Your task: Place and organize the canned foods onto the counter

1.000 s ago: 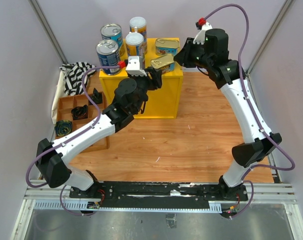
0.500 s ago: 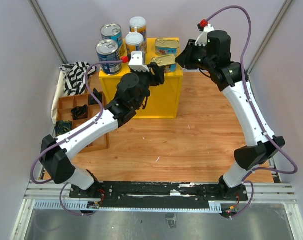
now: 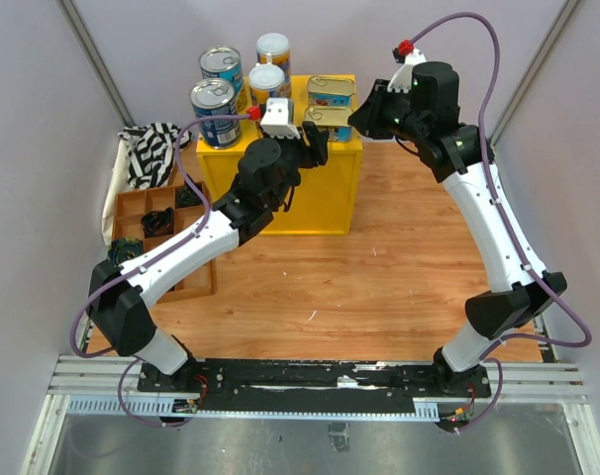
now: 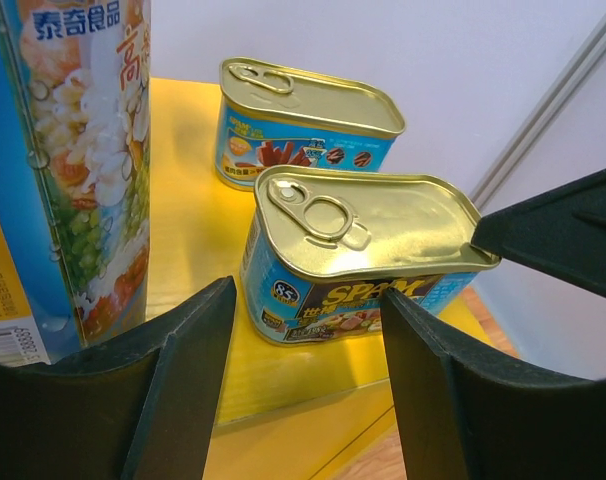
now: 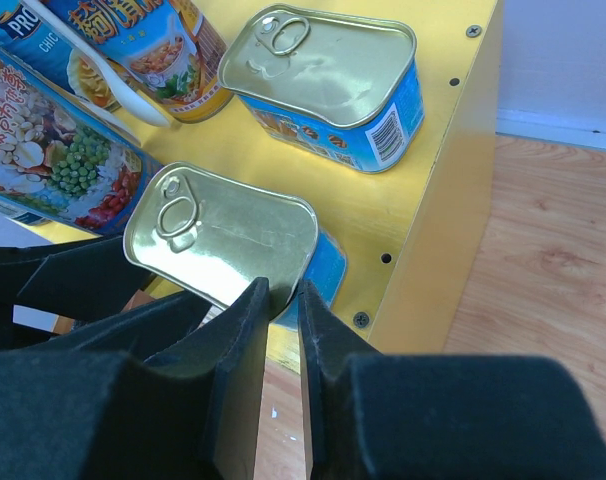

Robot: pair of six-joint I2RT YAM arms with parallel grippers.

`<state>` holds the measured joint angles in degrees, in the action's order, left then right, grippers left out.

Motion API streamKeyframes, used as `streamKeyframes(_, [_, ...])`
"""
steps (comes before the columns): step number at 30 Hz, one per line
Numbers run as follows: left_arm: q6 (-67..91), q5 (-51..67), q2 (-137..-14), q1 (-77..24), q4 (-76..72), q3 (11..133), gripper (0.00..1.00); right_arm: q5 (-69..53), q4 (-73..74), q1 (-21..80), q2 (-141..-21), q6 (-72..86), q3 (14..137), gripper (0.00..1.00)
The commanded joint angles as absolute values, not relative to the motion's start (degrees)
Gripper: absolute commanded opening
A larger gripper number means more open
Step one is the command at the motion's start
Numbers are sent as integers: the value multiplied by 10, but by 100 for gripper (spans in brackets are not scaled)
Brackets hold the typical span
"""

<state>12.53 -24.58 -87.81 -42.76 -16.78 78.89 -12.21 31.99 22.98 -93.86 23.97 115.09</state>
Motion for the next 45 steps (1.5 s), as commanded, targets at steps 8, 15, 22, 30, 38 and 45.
streamKeyframes(8, [127,-235,-886,-415,-173,810,64,-120,338,214,-964,236,1179,19])
streamKeyframes(15, [128,-230,-889,-413,-175,815,64,-121,342,204,-989,238,1205,19])
streamKeyframes(22, [128,-222,-897,-411,-172,822,64,-126,344,195,-1009,240,1223,19])
streamKeyframes(30, [127,-219,-905,-409,-172,828,64,-134,342,183,-1031,245,1247,19])
streamKeyframes(38, [128,-212,-915,-404,-171,836,64,-139,338,178,-1048,248,1260,19])
streamKeyframes(45, [131,-211,-922,-399,-173,836,65,-150,334,176,-1060,250,1270,19])
